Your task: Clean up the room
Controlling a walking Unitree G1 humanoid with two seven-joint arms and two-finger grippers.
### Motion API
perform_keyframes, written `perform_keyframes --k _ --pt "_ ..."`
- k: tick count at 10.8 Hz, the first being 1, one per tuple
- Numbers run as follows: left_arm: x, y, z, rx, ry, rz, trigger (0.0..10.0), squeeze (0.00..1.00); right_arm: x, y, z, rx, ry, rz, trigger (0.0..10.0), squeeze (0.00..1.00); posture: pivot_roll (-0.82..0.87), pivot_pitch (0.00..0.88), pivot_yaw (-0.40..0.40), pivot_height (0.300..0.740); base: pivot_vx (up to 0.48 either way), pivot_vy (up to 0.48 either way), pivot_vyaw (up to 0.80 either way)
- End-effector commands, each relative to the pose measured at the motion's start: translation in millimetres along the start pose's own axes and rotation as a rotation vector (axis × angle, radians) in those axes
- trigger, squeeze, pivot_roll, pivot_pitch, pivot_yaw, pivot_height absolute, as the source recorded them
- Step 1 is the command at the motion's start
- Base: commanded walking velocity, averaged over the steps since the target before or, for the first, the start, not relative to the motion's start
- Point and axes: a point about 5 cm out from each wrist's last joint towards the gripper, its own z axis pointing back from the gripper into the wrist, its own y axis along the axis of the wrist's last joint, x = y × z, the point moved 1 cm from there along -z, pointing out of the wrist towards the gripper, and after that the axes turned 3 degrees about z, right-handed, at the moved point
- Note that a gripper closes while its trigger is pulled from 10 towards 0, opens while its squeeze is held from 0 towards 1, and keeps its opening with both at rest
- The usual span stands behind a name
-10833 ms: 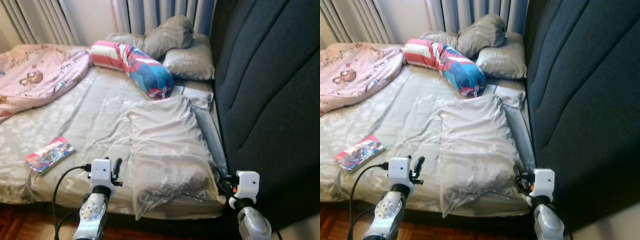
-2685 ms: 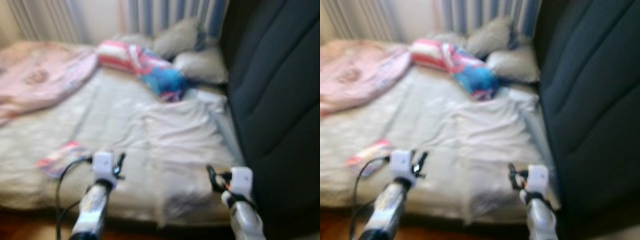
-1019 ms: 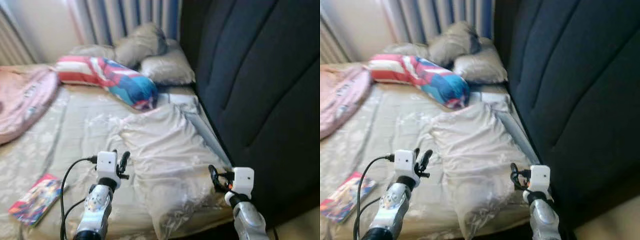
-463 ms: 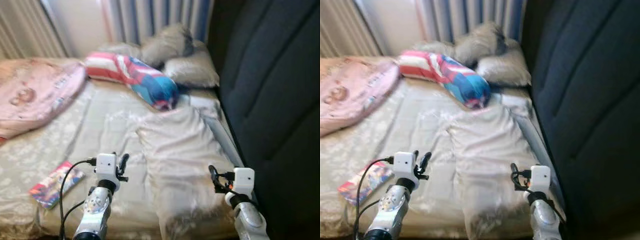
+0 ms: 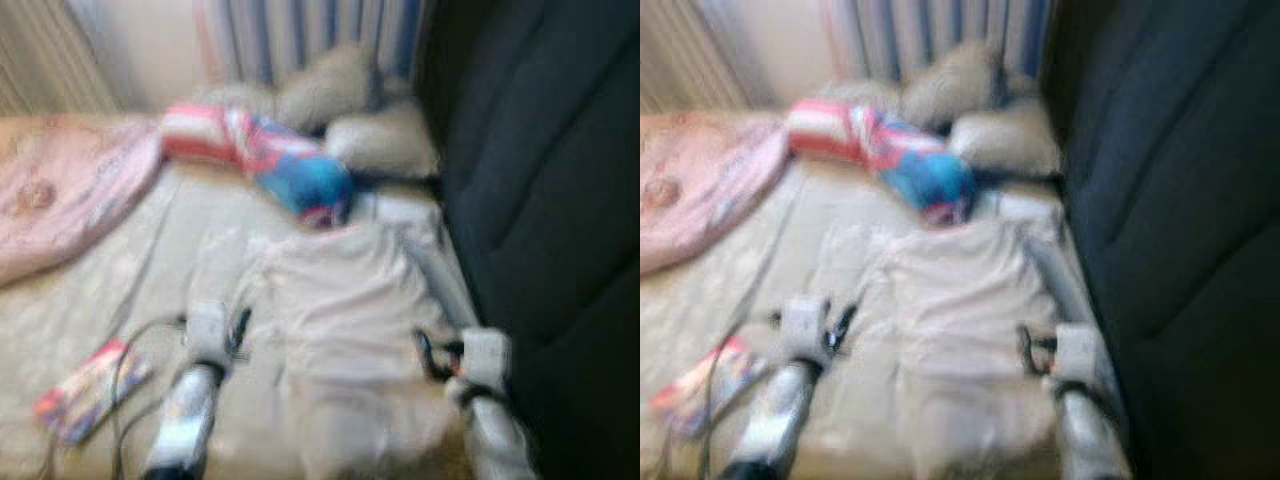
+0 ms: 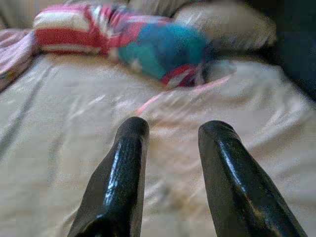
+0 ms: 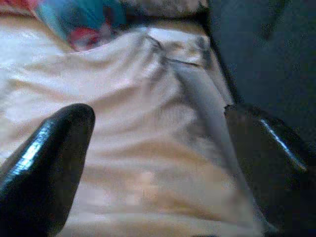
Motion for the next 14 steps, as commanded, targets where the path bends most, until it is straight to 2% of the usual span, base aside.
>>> perform_keyframes --k 1,8,11,14 --pt "-13.0 -11.0 11.1 -0.042 0.033 -0.008 10.0 0.00 -10.7 0.8 -2.3 0.004 0.025 -0.014 10.0 0.00 0.05 0.027 -0.009 0.740 0.000 0.000 0.00" --pt "-10.7 -11.5 11.2 -0.046 0.007 -0.018 10.0 0.00 -11.0 2.1 -3.2 0.010 0.016 -0.024 10.0 0.00 0.05 0.020 -0.011 0.740 0.000 0.000 0.00" --pt "-12.8 -10.9 10.5 -0.046 0.012 -0.023 10.0 0.00 -8.4 1.5 -4.2 -0.007 0.007 -0.018 10.0 0.00 0.05 0.037 -0.017 0.740 0.000 0.000 -0.75" --pt "-13.5 -10.7 9.6 -0.044 0.023 -0.018 10.0 0.00 -5.6 4.5 -4.3 0.016 -0.012 -0.020 10.0 0.00 0.05 0.040 -0.022 0.740 0.000 -0.106 0.00"
